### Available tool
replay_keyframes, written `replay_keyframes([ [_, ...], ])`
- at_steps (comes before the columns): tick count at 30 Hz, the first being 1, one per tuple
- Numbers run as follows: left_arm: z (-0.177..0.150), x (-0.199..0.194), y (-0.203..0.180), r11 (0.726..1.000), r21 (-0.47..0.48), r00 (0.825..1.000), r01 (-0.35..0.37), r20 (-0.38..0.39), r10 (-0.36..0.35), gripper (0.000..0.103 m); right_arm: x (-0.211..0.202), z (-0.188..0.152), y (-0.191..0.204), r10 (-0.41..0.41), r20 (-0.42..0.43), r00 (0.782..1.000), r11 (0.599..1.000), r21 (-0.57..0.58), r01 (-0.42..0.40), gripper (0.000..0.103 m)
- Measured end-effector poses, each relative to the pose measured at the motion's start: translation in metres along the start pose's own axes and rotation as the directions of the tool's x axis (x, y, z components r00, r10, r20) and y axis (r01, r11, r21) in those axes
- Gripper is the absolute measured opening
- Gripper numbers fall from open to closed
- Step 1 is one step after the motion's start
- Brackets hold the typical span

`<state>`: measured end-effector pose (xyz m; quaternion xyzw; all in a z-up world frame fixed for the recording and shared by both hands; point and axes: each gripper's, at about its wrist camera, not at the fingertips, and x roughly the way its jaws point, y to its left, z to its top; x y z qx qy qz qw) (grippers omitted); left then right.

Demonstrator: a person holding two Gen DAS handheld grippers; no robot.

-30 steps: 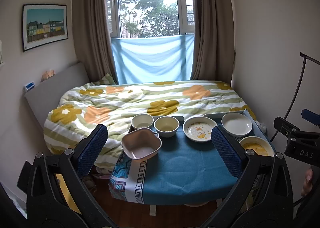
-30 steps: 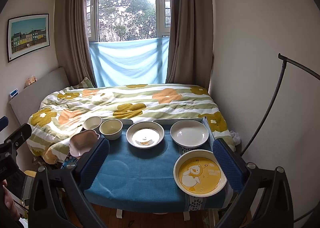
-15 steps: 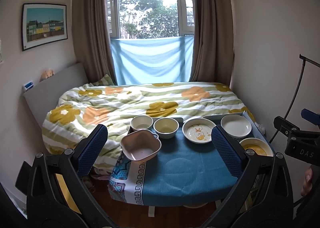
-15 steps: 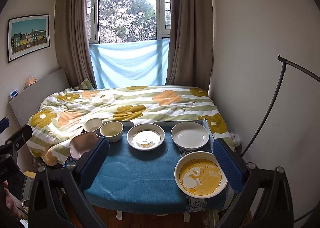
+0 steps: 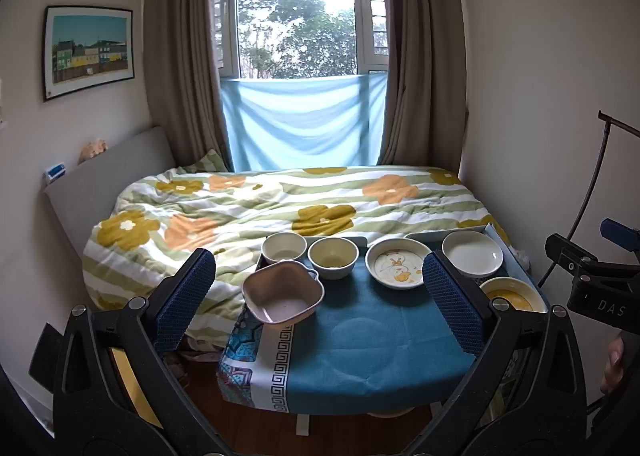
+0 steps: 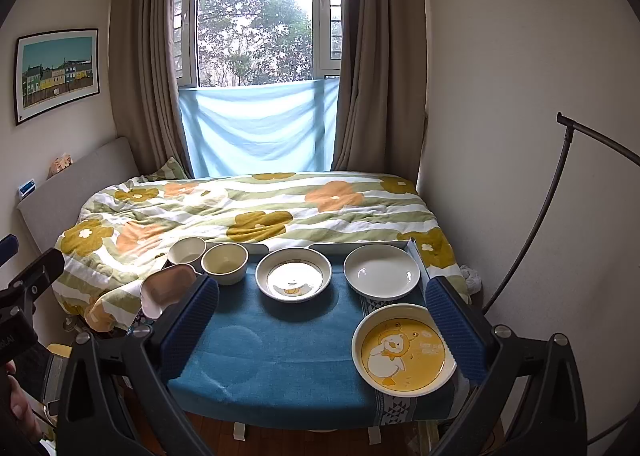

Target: Organize plates and bowls

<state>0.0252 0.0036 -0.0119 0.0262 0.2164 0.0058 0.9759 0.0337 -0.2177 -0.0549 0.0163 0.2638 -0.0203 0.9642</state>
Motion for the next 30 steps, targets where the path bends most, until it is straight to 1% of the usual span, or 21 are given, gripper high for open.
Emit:
replay_keyframes([
  [10,0.001,0.004,0.004,1.0,-0.003,1.0,0.009,-0.006,-0.009,0.103,0.0,0.0,-0.001,-0.001,-0.003,1.0,1.0,0.003,0.001,0.103],
  [18,0.001,0.008,0.01,1.0,-0.008,1.0,0.022,-0.012,-0.022,0.103,0.001,0.003,0.006,-0.015,-0.007,1.0,1.0,0.01,0.015,0.103],
  [21,0.002,0.013,0.011,0.997,-0.012,0.997,0.075,-0.021,-0.075,0.102,0.001,0.002,0.002,0.011,-0.009,1.0,0.999,0.043,-0.01,0.103],
  [25,0.001,0.026,0.0,0.99,-0.004,0.99,0.139,-0.038,-0.139,0.103,-0.005,-0.005,-0.012,-0.011,-0.025,1.0,0.997,0.075,0.012,0.103],
  [28,-0.004,0.043,-0.014,0.983,0.004,0.981,0.182,-0.074,-0.181,0.103,-0.005,-0.017,-0.03,-0.015,-0.062,0.998,0.996,0.09,0.02,0.103],
  [30,-0.009,0.059,-0.028,0.979,0.002,0.973,0.202,-0.115,-0.2,0.102,-0.003,-0.028,-0.049,-0.025,-0.086,0.996,0.994,0.105,0.034,0.103],
])
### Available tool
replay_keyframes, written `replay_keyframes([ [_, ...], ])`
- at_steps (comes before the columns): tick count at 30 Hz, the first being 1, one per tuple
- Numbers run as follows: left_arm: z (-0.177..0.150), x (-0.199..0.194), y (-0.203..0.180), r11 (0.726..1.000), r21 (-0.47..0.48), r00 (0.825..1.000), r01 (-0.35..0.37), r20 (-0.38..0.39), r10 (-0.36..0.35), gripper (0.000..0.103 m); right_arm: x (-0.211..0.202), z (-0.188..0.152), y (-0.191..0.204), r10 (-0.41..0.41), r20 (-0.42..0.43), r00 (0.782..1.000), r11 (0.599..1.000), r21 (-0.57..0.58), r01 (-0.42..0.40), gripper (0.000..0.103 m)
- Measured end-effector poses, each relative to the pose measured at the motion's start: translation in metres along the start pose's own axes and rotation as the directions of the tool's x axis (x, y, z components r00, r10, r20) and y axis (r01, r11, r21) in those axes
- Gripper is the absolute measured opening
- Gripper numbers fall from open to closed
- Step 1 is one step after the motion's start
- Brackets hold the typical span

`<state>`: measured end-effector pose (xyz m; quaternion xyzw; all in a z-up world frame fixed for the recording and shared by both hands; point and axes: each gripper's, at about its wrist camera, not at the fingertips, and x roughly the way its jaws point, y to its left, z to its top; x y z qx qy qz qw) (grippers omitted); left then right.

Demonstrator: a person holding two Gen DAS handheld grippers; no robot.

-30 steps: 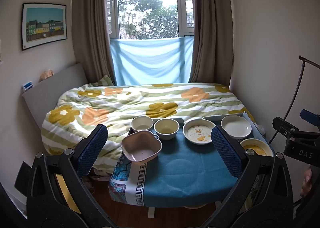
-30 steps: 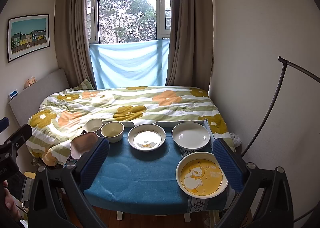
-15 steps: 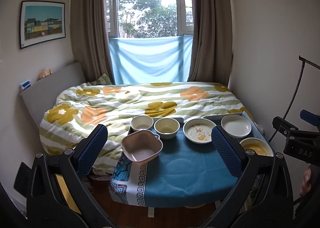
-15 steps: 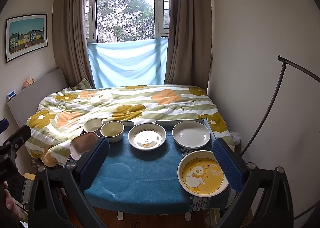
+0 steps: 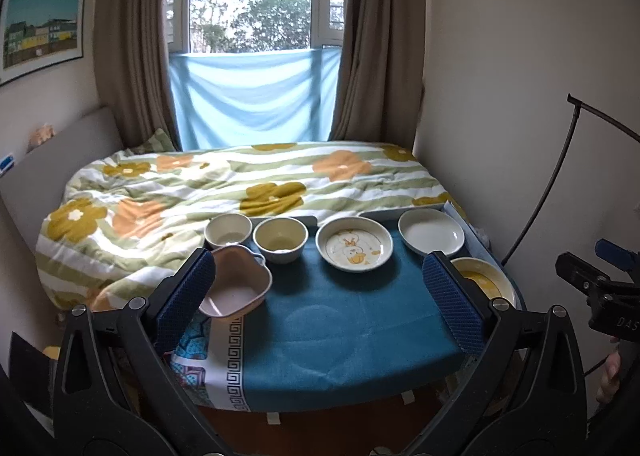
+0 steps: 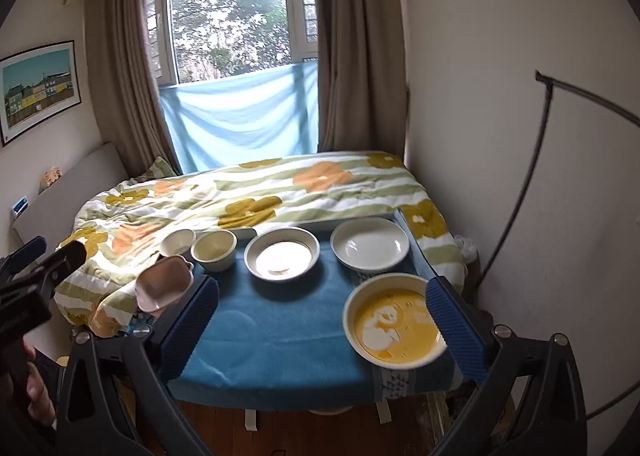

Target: Organize plates and bowls

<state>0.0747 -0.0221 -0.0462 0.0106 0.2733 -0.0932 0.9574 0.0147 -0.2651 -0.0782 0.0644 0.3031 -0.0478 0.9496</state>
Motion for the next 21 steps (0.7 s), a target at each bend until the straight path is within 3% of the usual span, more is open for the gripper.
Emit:
replay_keyframes([
  [5,-0.014,0.053,-0.036,0.997,-0.002,0.99,0.083,-0.117,-0.083,0.102,0.022,-0.013,-0.057,-0.027,-0.084,0.996,0.999,0.037,0.03,0.103],
  [10,-0.031,0.126,-0.09,0.992,-0.016,0.956,0.125,-0.265,-0.124,0.102,0.067,-0.025,-0.124,0.037,-0.194,0.98,0.992,0.129,-0.012,0.103],
  [14,-0.048,0.183,-0.132,0.991,-0.034,0.921,0.127,-0.368,-0.131,0.102,0.113,-0.04,-0.171,0.176,-0.291,0.94,0.962,0.252,-0.102,0.101],
  [17,-0.063,0.228,-0.161,0.992,-0.048,0.886,0.119,-0.445,-0.128,0.102,0.146,-0.05,-0.195,0.247,-0.349,0.904,0.94,0.312,-0.137,0.09],
  [21,-0.083,0.273,-0.183,0.984,-0.102,0.832,0.144,-0.525,-0.176,0.101,0.19,-0.062,-0.214,0.35,-0.402,0.846,0.908,0.369,-0.2,0.072],
])
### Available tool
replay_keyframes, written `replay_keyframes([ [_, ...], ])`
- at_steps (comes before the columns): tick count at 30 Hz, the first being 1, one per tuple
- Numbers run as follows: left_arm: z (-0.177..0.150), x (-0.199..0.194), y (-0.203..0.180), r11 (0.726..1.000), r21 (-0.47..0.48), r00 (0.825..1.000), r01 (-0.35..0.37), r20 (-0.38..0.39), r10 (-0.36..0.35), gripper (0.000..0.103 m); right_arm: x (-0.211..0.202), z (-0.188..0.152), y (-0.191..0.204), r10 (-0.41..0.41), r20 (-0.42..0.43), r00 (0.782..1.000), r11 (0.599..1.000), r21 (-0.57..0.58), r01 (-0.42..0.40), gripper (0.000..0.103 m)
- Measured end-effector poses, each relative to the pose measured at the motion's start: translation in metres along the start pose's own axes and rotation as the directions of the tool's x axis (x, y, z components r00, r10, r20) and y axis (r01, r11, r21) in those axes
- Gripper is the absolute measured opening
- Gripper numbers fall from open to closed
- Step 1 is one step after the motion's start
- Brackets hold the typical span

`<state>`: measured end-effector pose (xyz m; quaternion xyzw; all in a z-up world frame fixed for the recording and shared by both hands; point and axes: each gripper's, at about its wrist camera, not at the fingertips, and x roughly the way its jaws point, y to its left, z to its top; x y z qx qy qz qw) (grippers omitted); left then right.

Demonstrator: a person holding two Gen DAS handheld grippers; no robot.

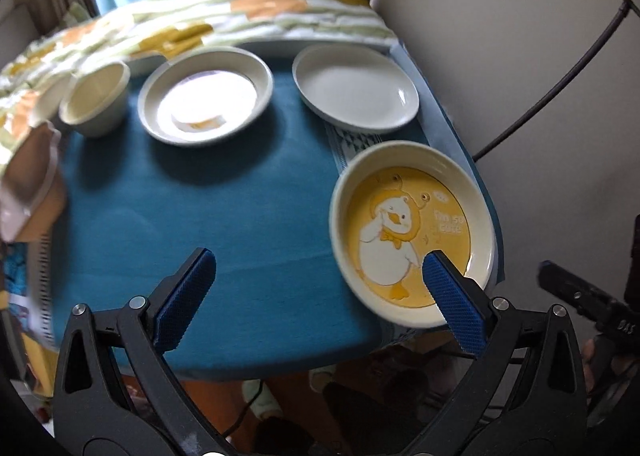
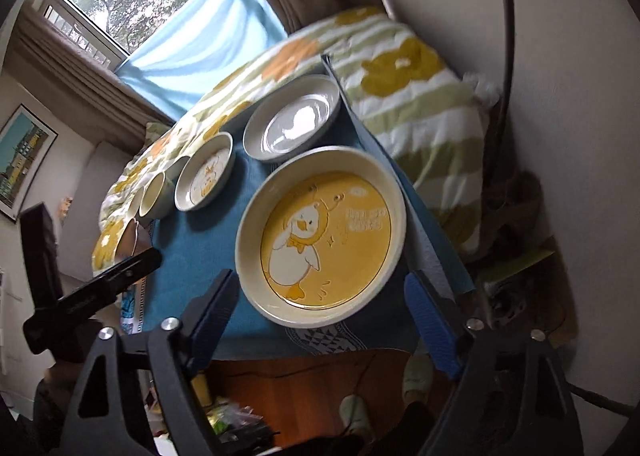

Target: Organize plates and bowls

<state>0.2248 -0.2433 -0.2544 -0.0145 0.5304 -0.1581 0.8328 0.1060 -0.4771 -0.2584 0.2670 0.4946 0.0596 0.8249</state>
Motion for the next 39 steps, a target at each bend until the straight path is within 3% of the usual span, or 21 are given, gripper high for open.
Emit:
replay_keyframes([
  [4,0.004,0.042,-0.007,1.0,-0.018,0.998,-0.004,-0.062,0.003,0.098,0.035,0.01,-0.021,-0.002,-0.076,0.997,1.0,0.012,0.003,0.063],
  [8,0.006,0.073,-0.008,1.0,-0.023,0.992,-0.011,-0.124,0.008,0.088,0.054,0.015,-0.04,-0.005,-0.124,0.992,1.0,0.023,0.008,0.057],
  [14,0.01,0.107,-0.008,1.0,-0.013,0.978,0.018,-0.208,-0.021,0.058,0.068,0.023,-0.057,0.001,-0.141,0.99,0.998,0.061,0.008,0.039],
  [18,0.016,0.118,-0.005,0.997,-0.03,0.969,0.076,-0.233,-0.081,0.032,0.074,0.03,-0.069,0.024,-0.125,0.992,0.994,0.105,-0.011,0.032],
  [20,0.019,0.125,-0.004,0.995,-0.027,0.964,0.096,-0.245,-0.1,0.025,0.075,0.03,-0.071,0.03,-0.119,0.992,0.993,0.117,-0.016,0.027],
  [25,0.024,0.13,0.003,0.986,-0.029,0.949,0.162,-0.269,-0.164,0.017,0.08,0.031,-0.075,0.042,-0.123,0.992,0.991,0.131,-0.026,0.014],
  [31,0.032,0.145,0.012,0.97,-0.059,0.928,0.235,-0.283,-0.242,0.013,0.084,0.03,-0.079,0.057,-0.11,0.992,0.988,0.15,-0.04,0.012],
  [34,0.032,0.145,0.014,0.967,-0.053,0.927,0.248,-0.276,-0.253,0.013,0.084,0.03,-0.079,0.056,-0.11,0.992,0.988,0.146,-0.04,0.012],
  [39,0.022,0.131,0.005,0.975,-0.001,0.941,0.224,-0.26,-0.216,0.013,0.085,0.031,-0.073,0.012,-0.116,0.993,0.995,0.1,0.0,0.012],
])
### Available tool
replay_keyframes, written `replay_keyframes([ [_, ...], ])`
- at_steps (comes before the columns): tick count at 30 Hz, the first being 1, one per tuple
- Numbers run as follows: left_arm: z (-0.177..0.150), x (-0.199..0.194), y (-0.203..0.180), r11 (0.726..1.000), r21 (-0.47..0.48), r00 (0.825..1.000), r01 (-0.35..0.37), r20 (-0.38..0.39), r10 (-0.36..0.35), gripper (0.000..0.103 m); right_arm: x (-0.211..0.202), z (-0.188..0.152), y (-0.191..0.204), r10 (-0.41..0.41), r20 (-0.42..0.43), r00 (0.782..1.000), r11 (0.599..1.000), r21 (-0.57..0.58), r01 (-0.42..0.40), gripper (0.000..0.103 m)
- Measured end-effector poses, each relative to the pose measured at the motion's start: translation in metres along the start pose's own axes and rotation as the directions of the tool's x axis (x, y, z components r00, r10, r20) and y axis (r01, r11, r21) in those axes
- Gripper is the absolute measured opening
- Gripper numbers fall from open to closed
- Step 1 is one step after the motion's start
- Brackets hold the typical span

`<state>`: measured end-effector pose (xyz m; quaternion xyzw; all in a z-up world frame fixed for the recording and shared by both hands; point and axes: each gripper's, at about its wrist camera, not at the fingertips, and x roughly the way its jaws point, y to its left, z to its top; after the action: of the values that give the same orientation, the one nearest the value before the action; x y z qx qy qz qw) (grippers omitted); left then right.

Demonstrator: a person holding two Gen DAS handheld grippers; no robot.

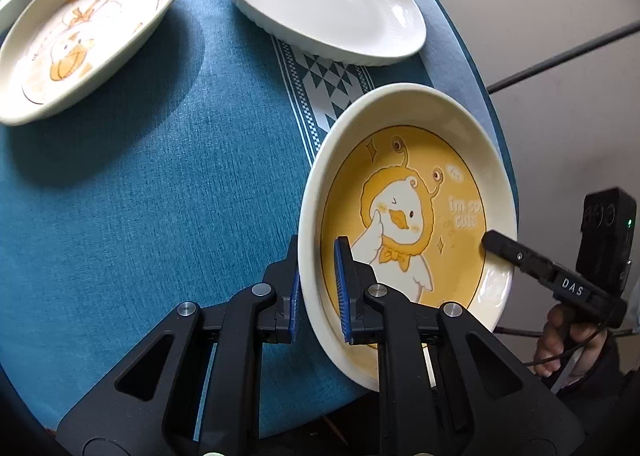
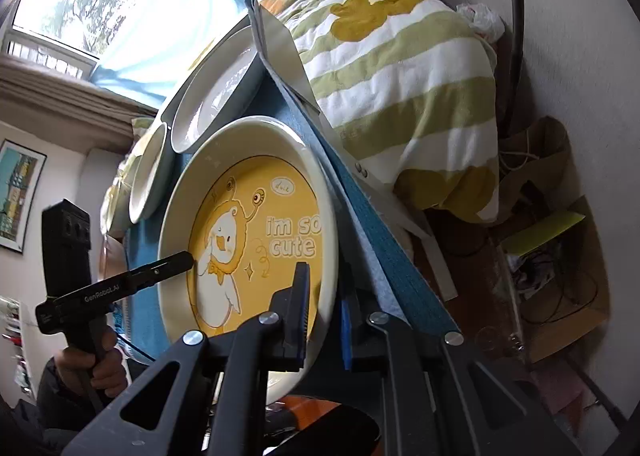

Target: Organize plates and bowls

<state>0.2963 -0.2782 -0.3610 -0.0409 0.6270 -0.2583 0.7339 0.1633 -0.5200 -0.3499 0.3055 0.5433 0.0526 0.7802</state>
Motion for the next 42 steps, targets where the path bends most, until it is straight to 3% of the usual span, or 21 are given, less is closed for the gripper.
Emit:
replay_keyframes([
  [11,-0.019,-0.04,-0.011,1.0,-0.02,0.997,-0.02,0.077,0.021,0.013,-0.006,0.005,0.021,-0.016,0.024,1.0,0.993,-0.113,0.019,0.012],
  [21,-0.056,-0.107,0.008,0.991,-0.124,0.974,-0.044,0.214,0.07,0.013,-0.012,0.018,0.085,0.036,0.014,0.999,0.953,-0.302,-0.03,0.012],
  [31,-0.105,-0.179,0.088,0.964,-0.253,0.947,-0.086,0.281,0.158,0.013,0.03,-0.001,0.181,0.095,-0.06,0.994,0.901,-0.419,-0.111,0.013],
  [42,-0.144,-0.198,0.205,0.945,-0.308,0.957,-0.109,0.224,0.184,0.013,0.116,-0.053,0.257,0.08,-0.127,0.989,0.899,-0.419,-0.127,0.012],
])
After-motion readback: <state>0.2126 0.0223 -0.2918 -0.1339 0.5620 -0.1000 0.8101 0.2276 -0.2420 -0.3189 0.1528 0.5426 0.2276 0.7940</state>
